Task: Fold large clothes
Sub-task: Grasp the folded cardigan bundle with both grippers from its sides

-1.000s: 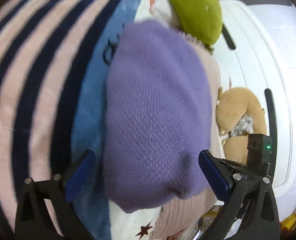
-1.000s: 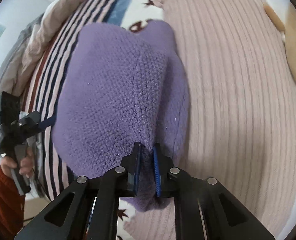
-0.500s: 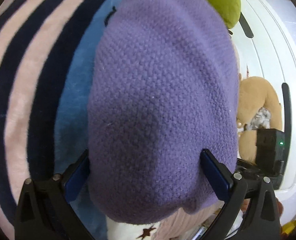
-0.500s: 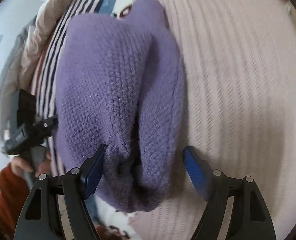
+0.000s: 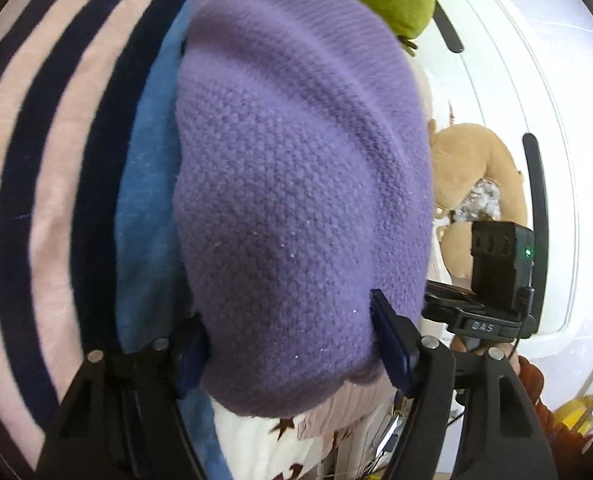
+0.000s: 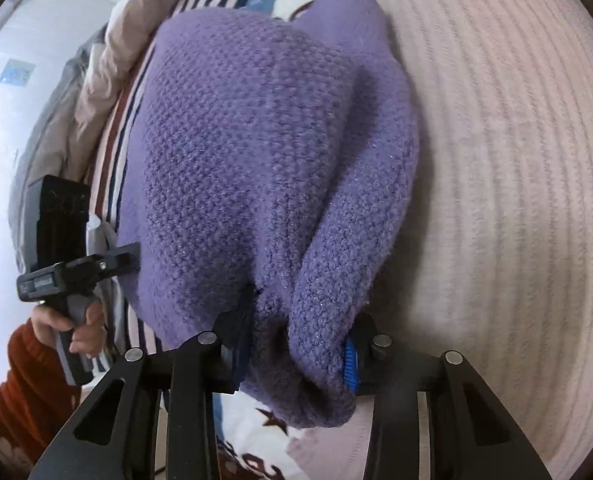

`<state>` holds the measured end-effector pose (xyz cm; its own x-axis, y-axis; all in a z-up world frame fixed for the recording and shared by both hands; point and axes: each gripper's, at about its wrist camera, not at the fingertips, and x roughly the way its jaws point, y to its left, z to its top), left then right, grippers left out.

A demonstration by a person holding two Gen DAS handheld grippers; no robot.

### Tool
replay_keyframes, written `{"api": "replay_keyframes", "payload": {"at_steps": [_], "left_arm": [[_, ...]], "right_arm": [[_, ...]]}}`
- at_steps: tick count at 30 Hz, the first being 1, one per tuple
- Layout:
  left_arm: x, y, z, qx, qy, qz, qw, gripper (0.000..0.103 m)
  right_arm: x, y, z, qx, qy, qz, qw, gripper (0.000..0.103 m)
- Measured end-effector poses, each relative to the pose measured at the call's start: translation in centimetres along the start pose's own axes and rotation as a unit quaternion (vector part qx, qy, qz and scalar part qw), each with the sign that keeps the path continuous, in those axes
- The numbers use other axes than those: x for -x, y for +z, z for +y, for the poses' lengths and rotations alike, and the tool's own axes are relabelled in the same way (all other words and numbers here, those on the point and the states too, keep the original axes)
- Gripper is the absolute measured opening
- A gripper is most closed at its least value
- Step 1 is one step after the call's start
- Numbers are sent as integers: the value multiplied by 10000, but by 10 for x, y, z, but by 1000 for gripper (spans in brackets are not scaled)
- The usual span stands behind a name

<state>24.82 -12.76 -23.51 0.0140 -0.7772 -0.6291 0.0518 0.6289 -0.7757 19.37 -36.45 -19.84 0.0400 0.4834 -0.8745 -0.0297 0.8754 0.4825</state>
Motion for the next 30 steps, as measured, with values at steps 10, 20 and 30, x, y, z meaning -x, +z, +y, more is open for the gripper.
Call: {"api": "replay_keyframes", "payload": {"at_steps": [10, 20, 30], "left_arm": [[97, -49, 15, -64, 651, 35, 9979, 69], [80, -61, 60, 476, 1047, 304, 9929, 102], [69, -53, 54, 436, 926, -60, 9947, 71]], "right_arm": [[-46, -35, 53, 209, 1082, 394, 9931, 30], [-64, -72, 4, -332, 707, 214, 9967, 87], [-89, -72, -10, -894, 2034, 398, 9742, 53]]}}
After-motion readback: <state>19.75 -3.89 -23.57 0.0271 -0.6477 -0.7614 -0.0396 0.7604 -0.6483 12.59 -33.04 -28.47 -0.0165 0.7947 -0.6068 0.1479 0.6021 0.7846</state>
